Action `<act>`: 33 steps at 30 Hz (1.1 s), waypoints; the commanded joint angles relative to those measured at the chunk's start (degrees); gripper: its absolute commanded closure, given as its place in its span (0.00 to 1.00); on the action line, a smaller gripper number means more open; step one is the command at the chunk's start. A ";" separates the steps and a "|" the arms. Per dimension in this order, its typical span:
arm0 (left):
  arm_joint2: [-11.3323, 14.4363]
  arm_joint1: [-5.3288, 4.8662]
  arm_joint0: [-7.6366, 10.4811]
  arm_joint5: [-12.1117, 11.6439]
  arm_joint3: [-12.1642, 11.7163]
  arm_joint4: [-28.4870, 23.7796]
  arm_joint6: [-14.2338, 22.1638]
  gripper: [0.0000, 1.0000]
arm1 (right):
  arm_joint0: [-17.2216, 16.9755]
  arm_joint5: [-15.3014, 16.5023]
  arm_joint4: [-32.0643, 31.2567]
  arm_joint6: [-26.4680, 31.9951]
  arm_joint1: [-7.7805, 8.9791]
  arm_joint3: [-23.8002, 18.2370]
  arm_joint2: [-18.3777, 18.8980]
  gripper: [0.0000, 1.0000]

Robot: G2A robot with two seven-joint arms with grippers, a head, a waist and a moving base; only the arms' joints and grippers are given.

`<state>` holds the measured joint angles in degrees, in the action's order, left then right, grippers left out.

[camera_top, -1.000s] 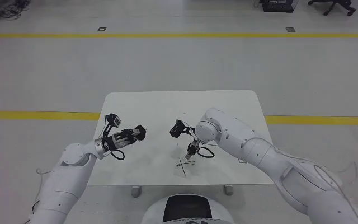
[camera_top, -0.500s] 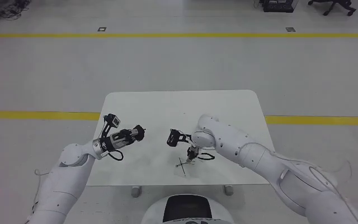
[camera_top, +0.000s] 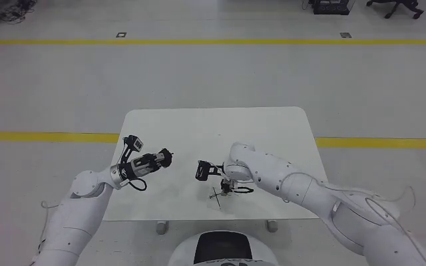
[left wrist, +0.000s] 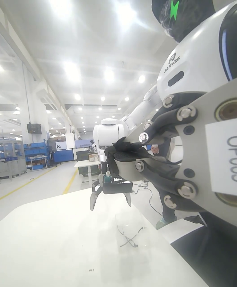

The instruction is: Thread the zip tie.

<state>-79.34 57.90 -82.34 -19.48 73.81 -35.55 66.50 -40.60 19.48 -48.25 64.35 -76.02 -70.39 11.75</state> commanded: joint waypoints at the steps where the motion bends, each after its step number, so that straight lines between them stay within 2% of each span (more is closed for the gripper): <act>1: 0.00 0.00 0.00 0.00 0.00 0.00 0.00 1.00 | -0.02 0.00 -1.20 -3.53 0.24 -0.71 -1.55 0.00; 5: 0.00 0.00 0.00 0.00 0.00 0.00 0.00 1.00 | -0.62 0.00 -2.76 -6.35 0.94 -2.23 -2.01 0.00; 10: 0.00 0.00 0.00 0.00 0.00 0.00 0.00 1.00 | -1.39 0.00 -2.96 -4.41 1.81 -5.10 -2.01 0.00; 19: 0.00 0.00 0.00 0.00 0.00 0.00 0.00 1.00 | -2.03 0.00 -3.82 -5.19 1.81 -4.74 -1.98 0.00; 29: 0.00 0.00 0.00 0.00 0.00 0.00 0.00 1.00 | -2.28 0.00 -3.04 -4.49 0.73 -4.01 -2.01 0.00; 30: 0.00 0.00 0.00 0.00 0.00 0.00 0.00 1.00 | -2.32 0.00 -3.15 -4.55 0.62 -3.97 -2.01 0.02; 31: 0.00 0.00 0.00 0.00 0.00 0.00 0.00 1.00 | -2.34 0.00 -3.20 -4.59 0.56 -3.91 -2.01 0.11; 32: 0.00 0.00 0.00 0.00 0.00 0.00 0.00 1.00 | -2.35 0.00 -3.25 -4.57 0.51 -3.84 -2.01 0.25; 33: 0.00 0.00 0.00 0.00 0.00 0.00 0.00 1.00 | -2.37 0.00 -3.24 -4.35 0.45 -3.74 -2.01 0.33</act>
<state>-79.34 57.89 -82.34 -19.48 73.81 -35.55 66.50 -42.95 19.48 -51.50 59.81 -75.52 -74.23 9.74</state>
